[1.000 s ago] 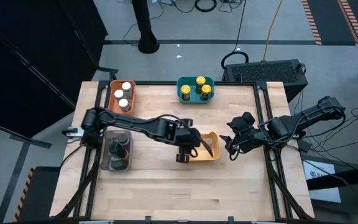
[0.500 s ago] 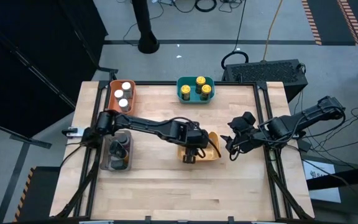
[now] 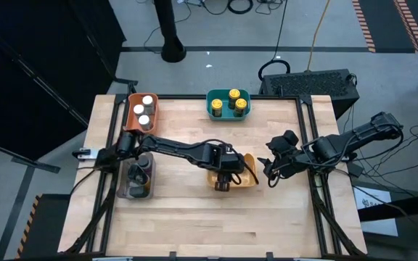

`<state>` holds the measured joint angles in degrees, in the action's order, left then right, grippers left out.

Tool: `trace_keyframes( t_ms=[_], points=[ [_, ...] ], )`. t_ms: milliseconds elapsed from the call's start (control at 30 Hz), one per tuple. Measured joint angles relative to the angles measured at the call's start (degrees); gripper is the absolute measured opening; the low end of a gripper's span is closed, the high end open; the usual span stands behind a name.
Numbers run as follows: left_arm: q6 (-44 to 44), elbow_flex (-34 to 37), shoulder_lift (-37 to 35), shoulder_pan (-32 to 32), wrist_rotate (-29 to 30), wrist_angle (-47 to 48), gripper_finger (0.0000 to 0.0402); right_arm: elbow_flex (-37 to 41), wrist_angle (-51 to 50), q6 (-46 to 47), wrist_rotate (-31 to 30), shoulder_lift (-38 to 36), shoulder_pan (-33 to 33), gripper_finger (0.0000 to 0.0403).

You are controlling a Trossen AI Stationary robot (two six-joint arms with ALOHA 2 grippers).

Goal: Sort spices by type
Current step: Put the brown spice bottle into the yellow bin

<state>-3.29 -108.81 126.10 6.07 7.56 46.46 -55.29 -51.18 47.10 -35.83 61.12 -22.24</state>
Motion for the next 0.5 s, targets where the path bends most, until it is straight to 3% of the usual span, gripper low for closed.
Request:
trace_keyframes(
  t_ms=[500],
  points=[
    [1.44,0.01,0.90,1.20,-1.82,8.67,0.0195,0.42,-0.17,-0.01,0.06,0.00,0.00,0.0300]
  ],
)
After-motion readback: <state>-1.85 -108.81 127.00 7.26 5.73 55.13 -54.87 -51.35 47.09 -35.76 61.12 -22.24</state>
